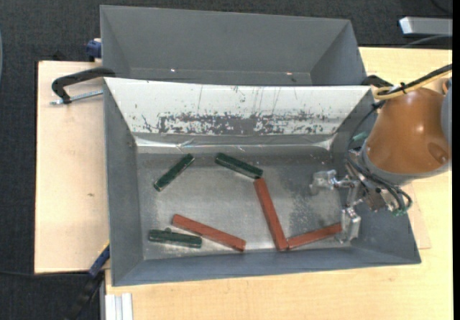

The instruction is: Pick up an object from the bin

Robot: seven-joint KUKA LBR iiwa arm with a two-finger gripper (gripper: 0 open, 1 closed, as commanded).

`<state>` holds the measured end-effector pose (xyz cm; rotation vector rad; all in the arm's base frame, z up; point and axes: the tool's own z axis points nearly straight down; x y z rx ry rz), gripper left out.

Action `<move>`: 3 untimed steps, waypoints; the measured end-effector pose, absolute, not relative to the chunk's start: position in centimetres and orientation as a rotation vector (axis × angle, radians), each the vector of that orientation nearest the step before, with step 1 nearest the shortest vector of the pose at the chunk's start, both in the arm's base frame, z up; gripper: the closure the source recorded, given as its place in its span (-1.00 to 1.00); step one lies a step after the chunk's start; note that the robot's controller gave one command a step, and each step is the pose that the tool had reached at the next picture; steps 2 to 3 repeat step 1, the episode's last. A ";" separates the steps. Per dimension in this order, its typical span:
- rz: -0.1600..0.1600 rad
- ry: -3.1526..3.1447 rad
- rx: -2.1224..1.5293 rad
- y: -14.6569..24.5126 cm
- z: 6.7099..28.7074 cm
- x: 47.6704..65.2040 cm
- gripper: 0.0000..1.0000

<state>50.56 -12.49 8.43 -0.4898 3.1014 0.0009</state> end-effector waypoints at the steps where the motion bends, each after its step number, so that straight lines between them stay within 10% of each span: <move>1: 0.001 3.101 -0.490 -12.5 8.4 50.6 -1.00; 3: 0.001 3.101 -0.490 -12.5 8.4 50.6 -1.00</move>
Offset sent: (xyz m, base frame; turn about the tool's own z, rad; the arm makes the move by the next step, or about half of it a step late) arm -0.0141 -0.0009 -0.0143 -0.3583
